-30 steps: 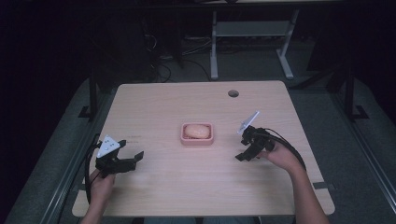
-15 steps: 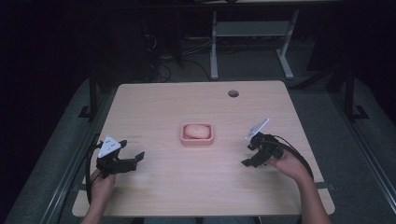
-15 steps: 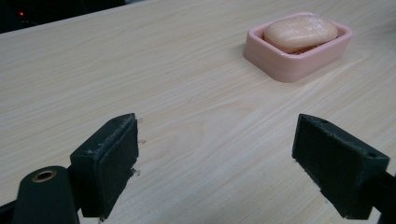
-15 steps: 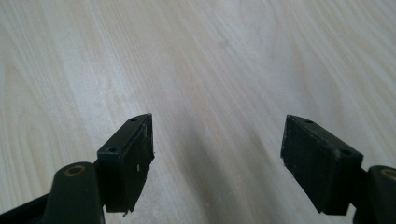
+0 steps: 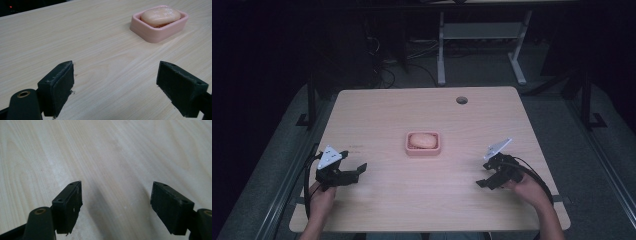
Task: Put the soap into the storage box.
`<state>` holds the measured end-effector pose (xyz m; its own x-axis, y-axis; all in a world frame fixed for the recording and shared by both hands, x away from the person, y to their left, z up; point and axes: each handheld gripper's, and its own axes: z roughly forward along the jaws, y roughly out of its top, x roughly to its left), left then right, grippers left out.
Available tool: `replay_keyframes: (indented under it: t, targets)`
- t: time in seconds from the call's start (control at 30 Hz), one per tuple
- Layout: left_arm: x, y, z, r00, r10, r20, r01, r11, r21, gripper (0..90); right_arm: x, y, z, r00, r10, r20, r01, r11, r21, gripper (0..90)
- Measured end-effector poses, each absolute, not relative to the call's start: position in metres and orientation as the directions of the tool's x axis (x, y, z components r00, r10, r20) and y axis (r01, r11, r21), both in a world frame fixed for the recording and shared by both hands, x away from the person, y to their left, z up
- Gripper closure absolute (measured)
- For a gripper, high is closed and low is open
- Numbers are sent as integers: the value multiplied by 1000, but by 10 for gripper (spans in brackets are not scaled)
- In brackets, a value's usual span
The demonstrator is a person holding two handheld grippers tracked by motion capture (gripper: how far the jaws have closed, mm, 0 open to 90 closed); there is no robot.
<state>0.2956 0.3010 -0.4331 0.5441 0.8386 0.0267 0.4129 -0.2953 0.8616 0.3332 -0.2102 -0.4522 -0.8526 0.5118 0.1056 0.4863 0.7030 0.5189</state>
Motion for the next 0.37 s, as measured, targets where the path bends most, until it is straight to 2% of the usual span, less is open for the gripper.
replay_keyframes:
  t: [0.2, 0.37]
  targets:
    - [295, 299, -433, 552, 833, 31, 411, -305, 859, 142, 320, -213, -454, -845, 527, 88, 482, 681, 550, 250]
    - [294, 299, -433, 555, 831, 29, 409, -303, 861, 142, 296, -218, -455, -793, 608, 41, 483, 586, 651, 250]
